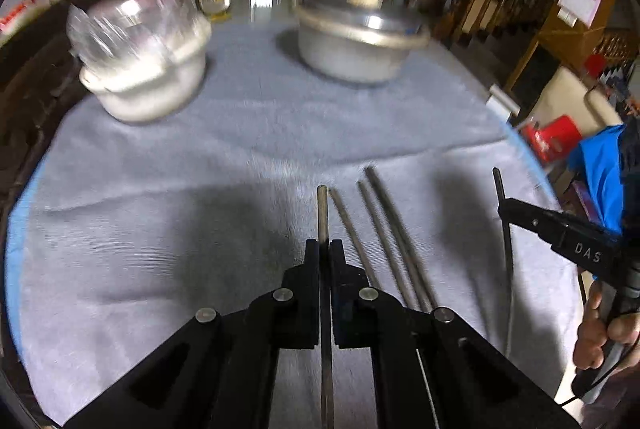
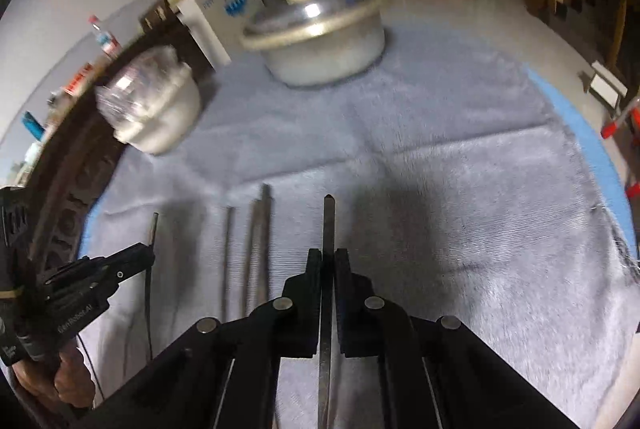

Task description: Organize utensils

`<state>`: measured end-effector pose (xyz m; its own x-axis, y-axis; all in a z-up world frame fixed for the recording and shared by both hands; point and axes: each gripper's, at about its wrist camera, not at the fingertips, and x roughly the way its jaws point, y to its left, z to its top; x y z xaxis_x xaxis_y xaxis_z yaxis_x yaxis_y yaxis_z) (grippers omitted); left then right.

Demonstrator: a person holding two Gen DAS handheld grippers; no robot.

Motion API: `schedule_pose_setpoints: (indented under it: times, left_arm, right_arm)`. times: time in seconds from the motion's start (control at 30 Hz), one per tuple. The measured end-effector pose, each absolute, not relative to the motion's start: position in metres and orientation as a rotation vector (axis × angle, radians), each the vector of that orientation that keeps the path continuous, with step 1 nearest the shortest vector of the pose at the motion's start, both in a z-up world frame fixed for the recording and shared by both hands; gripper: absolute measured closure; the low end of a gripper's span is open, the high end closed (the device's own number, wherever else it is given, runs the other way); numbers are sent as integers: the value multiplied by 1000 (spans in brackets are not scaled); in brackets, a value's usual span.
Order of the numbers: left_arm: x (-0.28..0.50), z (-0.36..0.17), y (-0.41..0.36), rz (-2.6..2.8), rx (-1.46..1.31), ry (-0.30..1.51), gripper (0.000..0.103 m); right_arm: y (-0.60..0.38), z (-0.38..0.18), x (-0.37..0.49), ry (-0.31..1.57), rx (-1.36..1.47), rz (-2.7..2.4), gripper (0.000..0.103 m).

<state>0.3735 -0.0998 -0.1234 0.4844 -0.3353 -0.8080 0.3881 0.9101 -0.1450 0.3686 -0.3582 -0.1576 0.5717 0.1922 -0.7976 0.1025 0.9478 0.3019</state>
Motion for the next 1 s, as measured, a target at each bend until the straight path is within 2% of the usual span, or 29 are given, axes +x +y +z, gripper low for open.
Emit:
schedule_pose_setpoints:
  times: [0.2,0.43,0.7,1.0]
  left_arm:
    - [311,-62,-78,-438,33,754,99]
    - [252,-29,-52,-407,-50,597,99]
    - [207,-2,-30,-381,-118,497,99]
    - [172,30,-27,-453,-144,431,99]
  right_arm:
    - [-340,-105,311,753,293,72,96]
    - [-318,-59,233,513,260,38,96]
    - [-288,-13,161,277,204,7,96]
    - [-272,27,118,166,198,55,96]
